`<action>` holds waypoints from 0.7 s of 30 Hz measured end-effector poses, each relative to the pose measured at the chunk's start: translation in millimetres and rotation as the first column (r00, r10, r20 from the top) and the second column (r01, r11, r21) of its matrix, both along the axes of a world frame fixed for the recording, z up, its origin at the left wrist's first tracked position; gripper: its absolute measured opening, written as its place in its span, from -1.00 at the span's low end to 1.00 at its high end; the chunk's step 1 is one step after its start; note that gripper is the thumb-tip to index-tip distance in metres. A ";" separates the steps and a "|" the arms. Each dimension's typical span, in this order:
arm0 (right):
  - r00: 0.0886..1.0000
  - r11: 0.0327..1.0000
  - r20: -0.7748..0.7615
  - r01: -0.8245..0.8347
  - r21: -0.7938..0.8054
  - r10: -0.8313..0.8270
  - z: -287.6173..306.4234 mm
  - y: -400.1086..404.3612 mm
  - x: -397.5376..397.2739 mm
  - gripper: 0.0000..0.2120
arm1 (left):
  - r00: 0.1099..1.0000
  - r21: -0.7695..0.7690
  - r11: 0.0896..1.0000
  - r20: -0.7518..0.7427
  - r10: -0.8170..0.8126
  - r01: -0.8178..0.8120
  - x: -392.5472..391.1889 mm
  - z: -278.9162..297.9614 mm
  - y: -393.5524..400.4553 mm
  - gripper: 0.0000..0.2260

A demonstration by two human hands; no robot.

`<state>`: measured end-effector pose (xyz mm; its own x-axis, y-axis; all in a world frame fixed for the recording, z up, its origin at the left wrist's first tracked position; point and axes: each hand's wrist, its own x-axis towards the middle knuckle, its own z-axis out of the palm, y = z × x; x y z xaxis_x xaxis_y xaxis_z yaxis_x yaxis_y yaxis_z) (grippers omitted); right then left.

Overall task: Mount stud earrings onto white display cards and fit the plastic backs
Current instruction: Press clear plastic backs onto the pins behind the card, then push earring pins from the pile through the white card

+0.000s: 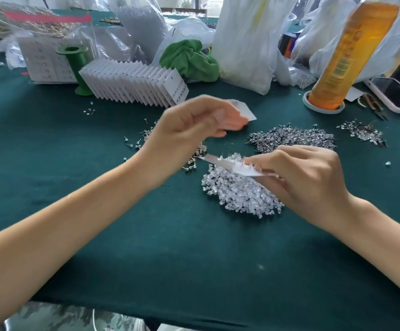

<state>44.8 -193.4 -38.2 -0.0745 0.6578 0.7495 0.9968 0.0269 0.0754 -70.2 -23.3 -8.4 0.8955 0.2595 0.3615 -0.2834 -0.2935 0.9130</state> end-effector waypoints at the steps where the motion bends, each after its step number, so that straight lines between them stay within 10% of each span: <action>1: 0.994 0.999 -0.100 0.034 0.002 -0.034 -0.5 -0.8 -0.9 -0.79 | 0.997 0.042 0.997 0.058 0.057 -0.059 -0.1 1.1 -0.7 -0.80; 3: 0.885 0.997 -0.460 0.083 0.003 -0.073 2.9 -1.3 -6.7 -0.78 | 0.979 0.194 0.969 0.162 0.124 -0.155 -2.1 1.1 -4.1 -0.78; 5: 0.557 0.998 -0.831 0.050 0.032 -0.001 8.5 0.3 -11.2 -0.76 | 0.964 0.417 0.882 0.231 0.131 -0.220 -4.8 -2.5 -8.2 -0.75; 11: 0.154 0.993 -0.982 -0.041 0.106 0.111 15.7 5.1 -19.8 -0.71 | 0.948 0.748 0.586 0.283 0.146 -0.313 -2.4 -17.4 -16.2 -0.37; 17: 0.004 0.987 -0.997 -0.141 0.081 0.082 12.4 5.7 -20.4 -0.69 | 0.948 0.696 0.644 0.237 0.215 -0.320 -1.1 -19.7 -13.5 -0.40; 21: 0.225 0.998 -0.974 0.056 0.013 0.000 16.2 -1.9 6.9 -0.85 | 0.933 0.673 0.656 0.159 0.323 -0.341 -0.2 -22.4 -7.2 -0.38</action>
